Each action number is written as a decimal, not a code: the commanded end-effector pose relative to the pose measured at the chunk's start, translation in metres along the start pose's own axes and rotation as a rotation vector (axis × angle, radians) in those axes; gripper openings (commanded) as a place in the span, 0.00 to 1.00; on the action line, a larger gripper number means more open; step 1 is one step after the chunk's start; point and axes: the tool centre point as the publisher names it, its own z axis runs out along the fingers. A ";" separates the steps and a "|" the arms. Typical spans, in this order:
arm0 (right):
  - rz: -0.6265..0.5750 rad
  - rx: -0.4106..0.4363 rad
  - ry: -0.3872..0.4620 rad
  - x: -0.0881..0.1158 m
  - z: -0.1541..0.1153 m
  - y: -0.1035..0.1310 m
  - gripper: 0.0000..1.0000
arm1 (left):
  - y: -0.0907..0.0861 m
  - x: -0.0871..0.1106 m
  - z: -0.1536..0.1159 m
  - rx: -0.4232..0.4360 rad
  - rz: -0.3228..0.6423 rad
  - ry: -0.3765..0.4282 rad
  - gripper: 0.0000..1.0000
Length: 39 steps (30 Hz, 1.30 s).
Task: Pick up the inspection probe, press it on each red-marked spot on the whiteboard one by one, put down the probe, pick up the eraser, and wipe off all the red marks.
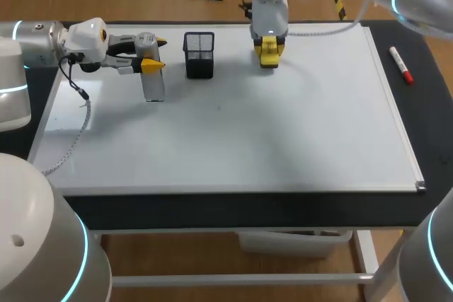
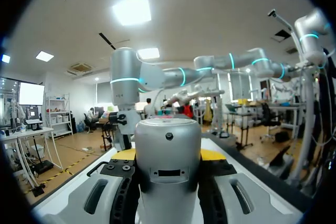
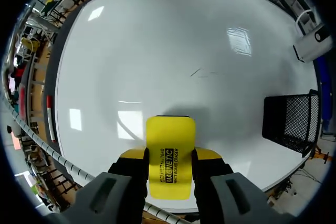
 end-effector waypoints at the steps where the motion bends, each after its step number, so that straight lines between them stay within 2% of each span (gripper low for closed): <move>1: -0.004 -0.065 0.009 -0.009 0.001 -0.015 0.00 | -0.002 0.001 0.000 -0.002 0.000 0.000 0.00; 9: -0.015 -0.065 0.009 -0.021 0.004 -0.026 0.00 | -0.002 0.001 0.000 -0.002 0.000 0.000 0.00; 20: -0.005 -0.067 0.025 -0.020 0.007 -0.037 0.00 | -0.002 0.001 0.000 -0.002 0.000 0.000 0.00; 39: 0.007 -0.062 0.029 -0.014 0.013 -0.037 0.00 | -0.002 0.001 0.000 -0.002 0.000 0.000 0.00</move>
